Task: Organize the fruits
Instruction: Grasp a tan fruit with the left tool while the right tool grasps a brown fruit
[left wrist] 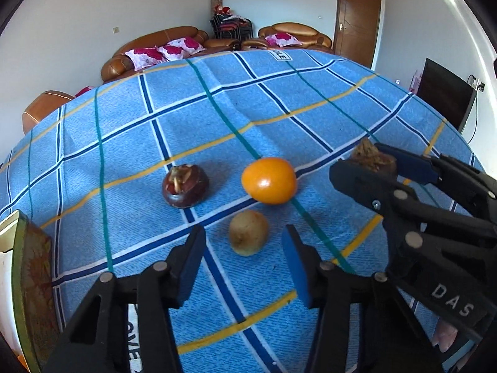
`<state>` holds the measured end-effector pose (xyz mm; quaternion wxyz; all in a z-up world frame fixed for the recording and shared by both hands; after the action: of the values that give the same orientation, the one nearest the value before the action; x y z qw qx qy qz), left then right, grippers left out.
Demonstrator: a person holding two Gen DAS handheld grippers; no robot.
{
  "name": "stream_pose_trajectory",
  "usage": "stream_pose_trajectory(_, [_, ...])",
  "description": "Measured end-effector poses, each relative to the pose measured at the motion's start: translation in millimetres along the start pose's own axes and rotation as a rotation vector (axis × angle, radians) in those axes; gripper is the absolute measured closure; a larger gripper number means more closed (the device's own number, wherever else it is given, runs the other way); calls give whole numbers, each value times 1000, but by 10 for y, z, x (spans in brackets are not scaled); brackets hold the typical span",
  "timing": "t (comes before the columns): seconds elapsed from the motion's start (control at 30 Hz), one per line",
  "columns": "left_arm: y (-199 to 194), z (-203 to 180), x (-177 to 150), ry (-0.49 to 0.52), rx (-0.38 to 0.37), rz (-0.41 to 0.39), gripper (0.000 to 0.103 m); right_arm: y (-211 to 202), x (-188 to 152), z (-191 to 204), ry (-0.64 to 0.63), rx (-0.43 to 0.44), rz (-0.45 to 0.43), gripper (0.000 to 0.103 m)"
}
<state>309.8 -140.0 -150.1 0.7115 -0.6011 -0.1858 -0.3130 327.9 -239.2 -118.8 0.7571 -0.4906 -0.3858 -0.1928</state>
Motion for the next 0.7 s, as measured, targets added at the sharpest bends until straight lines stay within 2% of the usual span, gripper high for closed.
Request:
stream_pose_trajectory(0.07, [32, -12, 12, -5, -15, 11, 60, 10, -2, 2, -2, 2, 7, 54])
stream_pose_trajectory(0.13, [45, -21, 5, -5, -30, 19, 75, 25, -6, 3, -2, 8, 14, 54])
stream_pose_trajectory(0.33, [-33, -14, 16, -14, -51, -15, 75, 50, -13, 44, -18, 21, 19, 54])
stream_pose_trajectory(0.7, [-225, 89, 32, -36, -26, -97, 75, -48, 4, 99, -40, 62, -24, 54])
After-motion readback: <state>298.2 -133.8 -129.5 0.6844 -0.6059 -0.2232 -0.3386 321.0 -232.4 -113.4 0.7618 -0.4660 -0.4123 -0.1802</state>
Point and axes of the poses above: each gripper's, at about its wrist camera, not at the fingertips, and y roughly the way its jaws point, z to its left, x to its top, the point moved 7 cm from there along y, roughly the way its jaws point, and after that the axes turned 15 degrees about x, right-handed, at the moved point
